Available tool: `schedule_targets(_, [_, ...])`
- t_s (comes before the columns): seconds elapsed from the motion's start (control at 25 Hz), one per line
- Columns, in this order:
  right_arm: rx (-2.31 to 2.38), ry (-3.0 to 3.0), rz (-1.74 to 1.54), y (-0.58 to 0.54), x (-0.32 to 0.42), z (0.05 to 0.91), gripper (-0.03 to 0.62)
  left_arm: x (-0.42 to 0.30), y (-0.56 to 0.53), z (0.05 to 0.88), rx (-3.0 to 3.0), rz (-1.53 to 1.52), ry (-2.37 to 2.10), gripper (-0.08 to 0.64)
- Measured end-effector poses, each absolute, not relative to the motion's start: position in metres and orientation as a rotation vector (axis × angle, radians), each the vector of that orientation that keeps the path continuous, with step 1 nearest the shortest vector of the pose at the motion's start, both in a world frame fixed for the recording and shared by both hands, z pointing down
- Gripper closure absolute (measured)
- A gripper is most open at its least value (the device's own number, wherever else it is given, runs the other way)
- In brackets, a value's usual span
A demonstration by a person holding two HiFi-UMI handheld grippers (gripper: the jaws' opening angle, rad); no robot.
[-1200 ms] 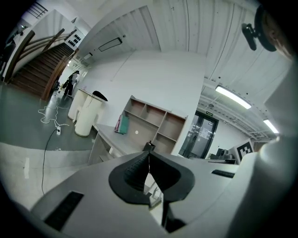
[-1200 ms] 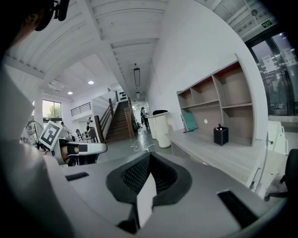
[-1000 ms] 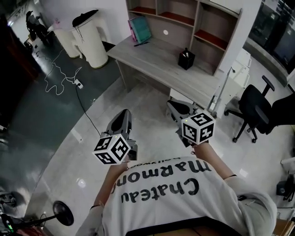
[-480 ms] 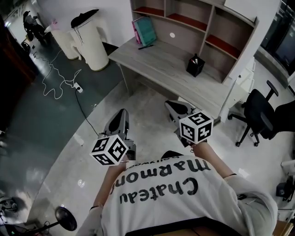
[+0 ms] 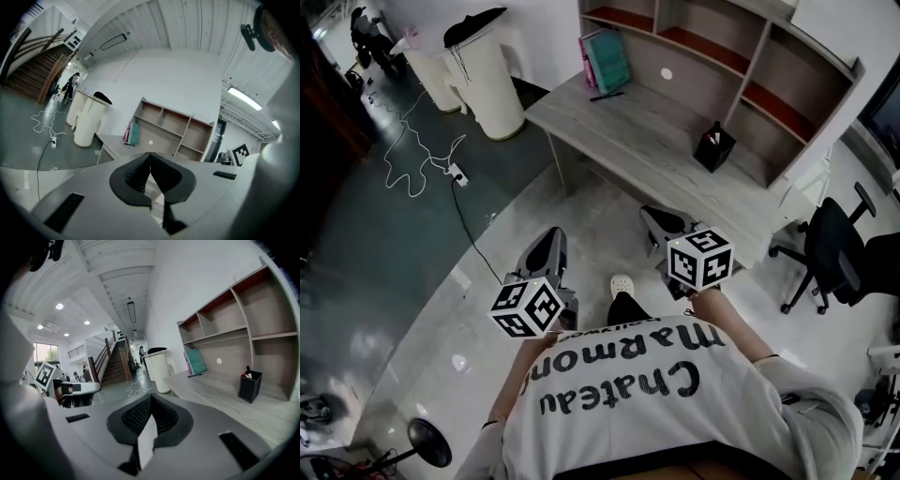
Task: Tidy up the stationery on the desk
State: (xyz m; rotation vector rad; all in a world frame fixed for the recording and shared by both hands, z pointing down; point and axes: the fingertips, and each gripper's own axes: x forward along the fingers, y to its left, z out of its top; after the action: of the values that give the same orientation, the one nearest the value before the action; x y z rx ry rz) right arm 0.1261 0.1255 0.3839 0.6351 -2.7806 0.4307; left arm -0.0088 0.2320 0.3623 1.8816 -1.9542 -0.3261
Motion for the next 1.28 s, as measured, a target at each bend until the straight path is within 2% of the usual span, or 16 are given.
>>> schedule_targets(0.4, [0.646, -2.774, 0.585, -0.011, 0.066, 0.385, 0.577, -0.083, 0.124, 0.363, 1.779, -0.35, -1.986, 0.545])
schedule_targets(0.8, [0.643, -2.796, 0.558, -0.114, 0.028, 0.375, 0.577, -0.135, 0.041, 0.352, 1.72, -0.42, -2.054, 0.545])
schedule_targets(1.28, [0.635, -2.697, 0.7, -0.138, 0.026, 0.426, 0.577, -0.131, 0.005, 0.392, 1.693, -0.331, -1.981, 0.545])
